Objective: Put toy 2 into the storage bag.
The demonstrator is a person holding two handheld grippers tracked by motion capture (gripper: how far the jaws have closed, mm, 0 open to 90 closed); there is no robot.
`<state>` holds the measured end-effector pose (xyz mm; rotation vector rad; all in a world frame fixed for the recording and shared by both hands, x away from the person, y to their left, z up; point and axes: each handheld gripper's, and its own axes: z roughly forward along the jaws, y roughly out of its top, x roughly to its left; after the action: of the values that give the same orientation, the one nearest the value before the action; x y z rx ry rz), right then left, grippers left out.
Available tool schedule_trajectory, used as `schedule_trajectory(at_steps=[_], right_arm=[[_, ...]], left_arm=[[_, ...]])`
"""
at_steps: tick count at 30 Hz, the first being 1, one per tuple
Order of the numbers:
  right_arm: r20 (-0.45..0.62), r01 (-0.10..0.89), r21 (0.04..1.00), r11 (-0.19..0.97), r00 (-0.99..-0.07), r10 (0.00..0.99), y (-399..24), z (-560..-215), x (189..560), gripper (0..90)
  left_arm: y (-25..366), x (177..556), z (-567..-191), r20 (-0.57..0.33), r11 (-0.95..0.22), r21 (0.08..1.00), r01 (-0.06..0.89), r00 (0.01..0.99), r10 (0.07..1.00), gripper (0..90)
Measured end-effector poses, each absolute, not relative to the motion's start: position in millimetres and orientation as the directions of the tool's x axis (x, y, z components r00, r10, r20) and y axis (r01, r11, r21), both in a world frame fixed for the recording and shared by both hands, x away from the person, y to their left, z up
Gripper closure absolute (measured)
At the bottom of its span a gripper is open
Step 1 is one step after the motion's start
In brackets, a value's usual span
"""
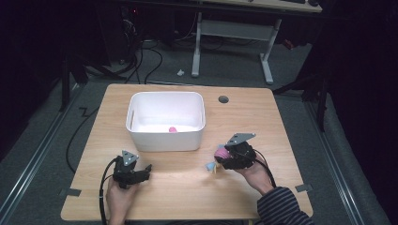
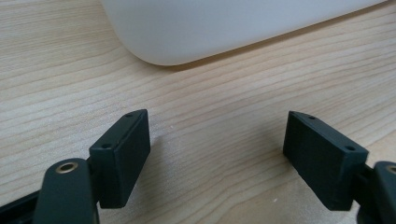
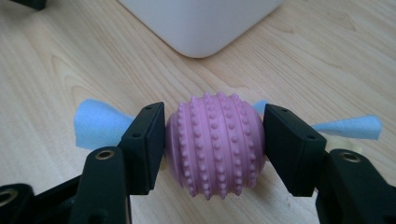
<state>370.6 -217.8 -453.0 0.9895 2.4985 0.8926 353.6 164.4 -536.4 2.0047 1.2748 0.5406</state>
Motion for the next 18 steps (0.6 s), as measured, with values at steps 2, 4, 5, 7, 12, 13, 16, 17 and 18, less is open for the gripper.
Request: schedule_trajectory(at_steps=[2, 4, 5, 7, 12, 13, 16, 17, 18], right_arm=[[-0.054, 0.496, 0.647, 0.579, -0.728, 0.684, -216.9, -446.9, 371.2, 41.3], [-0.062, 0.482, 0.649, 0.589, -0.738, 0.672, -215.1, -441.5, 371.4, 41.4], [-0.063, 0.473, 0.655, 0.589, -0.743, 0.666, -214.2, -438.9, 371.1, 41.4], [-0.06, 0.46, 0.66, 0.594, -0.756, 0.652, -211.8, -434.0, 371.3, 41.4], [-0.067, 0.441, 0.671, 0.596, -0.765, 0.641, -208.6, -418.7, 371.1, 41.4], [-0.067, 0.438, 0.672, 0.597, -0.766, 0.639, -208.3, -416.1, 371.0, 41.4], [-0.08, 0.422, 0.685, 0.594, -0.767, 0.637, -207.6, -404.8, 372.5, 41.4], [-0.08, 0.42, 0.687, 0.593, -0.767, 0.637, -207.8, -402.3, 372.9, 41.4], [-0.077, 0.416, 0.695, 0.586, -0.768, 0.636, -208.4, -398.9, 373.5, 41.4]], left_arm=[[164.2, 354.0, -536.5, -0.018, -0.279, 0.739, 0.614, 0.431, 0.902, 23.2], [164.3, 354.0, -536.4, -0.019, -0.28, 0.738, 0.614, 0.433, 0.901, 23.1], [164.2, 353.9, -536.5, -0.018, -0.279, 0.739, 0.613, 0.432, 0.902, 23.1], [164.4, 354.0, -536.4, -0.018, -0.279, 0.738, 0.614, 0.432, 0.902, 23.3], [163.9, 353.3, -536.5, -0.016, -0.284, 0.739, 0.611, 0.437, 0.899, 22.8], [164.1, 353.4, -536.4, -0.017, -0.283, 0.739, 0.612, 0.437, 0.899, 22.8], [164.1, 353.3, -536.5, -0.017, -0.283, 0.739, 0.612, 0.437, 0.899, 23.1], [164.1, 353.3, -536.5, -0.017, -0.283, 0.739, 0.612, 0.437, 0.899, 23.1], [164.1, 353.4, -536.4, -0.018, -0.283, 0.739, 0.612, 0.437, 0.899, 23.1]])
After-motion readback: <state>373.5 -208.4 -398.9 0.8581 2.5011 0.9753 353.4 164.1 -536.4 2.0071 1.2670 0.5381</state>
